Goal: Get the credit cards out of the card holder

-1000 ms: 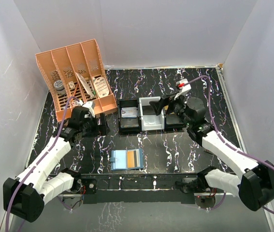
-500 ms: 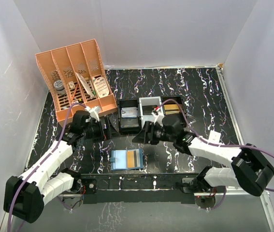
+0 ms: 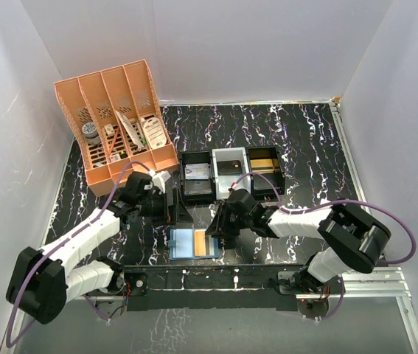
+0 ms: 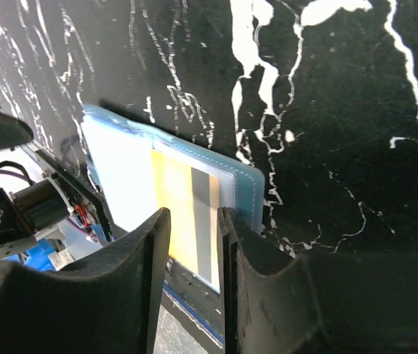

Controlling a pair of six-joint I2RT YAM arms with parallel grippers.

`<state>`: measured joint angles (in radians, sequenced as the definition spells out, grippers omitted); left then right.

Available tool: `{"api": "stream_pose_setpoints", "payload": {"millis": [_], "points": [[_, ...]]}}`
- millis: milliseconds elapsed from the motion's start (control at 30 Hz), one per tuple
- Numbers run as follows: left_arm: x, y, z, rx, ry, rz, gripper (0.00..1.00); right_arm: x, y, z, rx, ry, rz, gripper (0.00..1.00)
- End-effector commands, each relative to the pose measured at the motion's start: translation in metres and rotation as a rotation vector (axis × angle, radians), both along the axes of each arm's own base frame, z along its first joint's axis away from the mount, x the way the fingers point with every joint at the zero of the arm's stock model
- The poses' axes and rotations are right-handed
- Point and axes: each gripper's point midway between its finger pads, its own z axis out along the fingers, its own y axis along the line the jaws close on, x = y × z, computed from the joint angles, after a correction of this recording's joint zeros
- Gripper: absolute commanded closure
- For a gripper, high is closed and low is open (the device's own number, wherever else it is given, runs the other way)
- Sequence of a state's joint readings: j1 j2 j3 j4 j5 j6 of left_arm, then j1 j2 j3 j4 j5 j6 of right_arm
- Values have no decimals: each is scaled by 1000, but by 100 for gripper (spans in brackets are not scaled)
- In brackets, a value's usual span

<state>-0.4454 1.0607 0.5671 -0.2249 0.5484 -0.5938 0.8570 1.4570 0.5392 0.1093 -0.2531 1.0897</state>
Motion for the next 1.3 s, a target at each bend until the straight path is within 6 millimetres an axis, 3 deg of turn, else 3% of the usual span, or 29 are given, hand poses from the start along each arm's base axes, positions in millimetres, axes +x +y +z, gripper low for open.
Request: {"api": "stream_pose_setpoints", "payload": {"millis": [0,400,867,1267], "points": [[-12,-17,-2,26,11,-79,16,4,3,-6,-12,23,-32,71],[-29,-28,-35,35,103,-48,41,-5,-13,-29,-97,73,-46,75],[-37,-36,-54,37,169,22,50,-9,-16,-37,-104,96,-53,76],[-52,-24,-79,72,263,96,60,-12,-20,-41,-120,107,-60,77]]}}
